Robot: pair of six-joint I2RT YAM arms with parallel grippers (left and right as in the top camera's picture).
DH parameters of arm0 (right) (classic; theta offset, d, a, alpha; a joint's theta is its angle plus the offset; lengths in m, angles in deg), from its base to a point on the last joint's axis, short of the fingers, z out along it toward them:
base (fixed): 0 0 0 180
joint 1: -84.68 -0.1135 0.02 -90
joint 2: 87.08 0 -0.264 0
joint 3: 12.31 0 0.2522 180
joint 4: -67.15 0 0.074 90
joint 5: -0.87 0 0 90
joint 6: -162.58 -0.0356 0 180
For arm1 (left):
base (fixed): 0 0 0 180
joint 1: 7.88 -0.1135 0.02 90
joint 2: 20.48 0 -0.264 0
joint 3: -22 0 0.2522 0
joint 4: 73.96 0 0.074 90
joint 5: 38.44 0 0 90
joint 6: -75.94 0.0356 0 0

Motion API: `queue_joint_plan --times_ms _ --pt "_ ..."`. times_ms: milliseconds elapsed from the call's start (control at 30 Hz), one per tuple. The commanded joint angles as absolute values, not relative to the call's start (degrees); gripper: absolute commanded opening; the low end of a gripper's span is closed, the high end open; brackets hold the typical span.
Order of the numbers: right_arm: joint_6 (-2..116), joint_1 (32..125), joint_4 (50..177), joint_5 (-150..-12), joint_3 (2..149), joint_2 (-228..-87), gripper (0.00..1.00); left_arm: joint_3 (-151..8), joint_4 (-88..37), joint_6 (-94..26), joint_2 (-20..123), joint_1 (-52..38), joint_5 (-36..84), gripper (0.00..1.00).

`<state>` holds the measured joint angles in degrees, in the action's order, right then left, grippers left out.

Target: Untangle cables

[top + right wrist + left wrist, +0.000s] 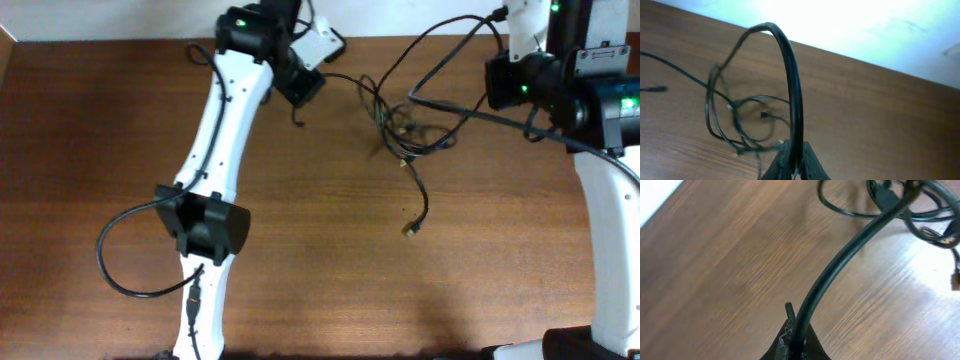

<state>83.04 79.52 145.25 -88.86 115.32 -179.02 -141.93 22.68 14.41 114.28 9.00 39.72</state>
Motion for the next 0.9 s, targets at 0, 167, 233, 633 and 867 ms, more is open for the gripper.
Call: queue_joint_plan --times_ms 0,167,233,633,867 --pt "82.6 80.32 144.81 -89.8 116.0 -178.58 0.04 -142.57 23.51 9.12 112.07 1.61 43.63 0.0" --pt "82.6 80.35 143.67 -89.95 116.0 -179.43 0.04 -142.57 23.79 6.91 106.04 -6.04 44.14 0.0" --pt "82.58 80.78 143.04 -90.01 116.0 -180.07 0.04 -142.57 23.97 6.91 103.57 -7.76 44.35 0.0" --pt "81.99 102.2 141.84 -81.64 116.02 -180.39 0.04 -142.57 24.01 6.74 99.5 -9.18 50.1 0.0" --pt "82.58 108.91 140.02 -80.24 116.04 -180.28 0.04 -142.57 23.86 6.76 99.48 -9.21 51.61 0.0"
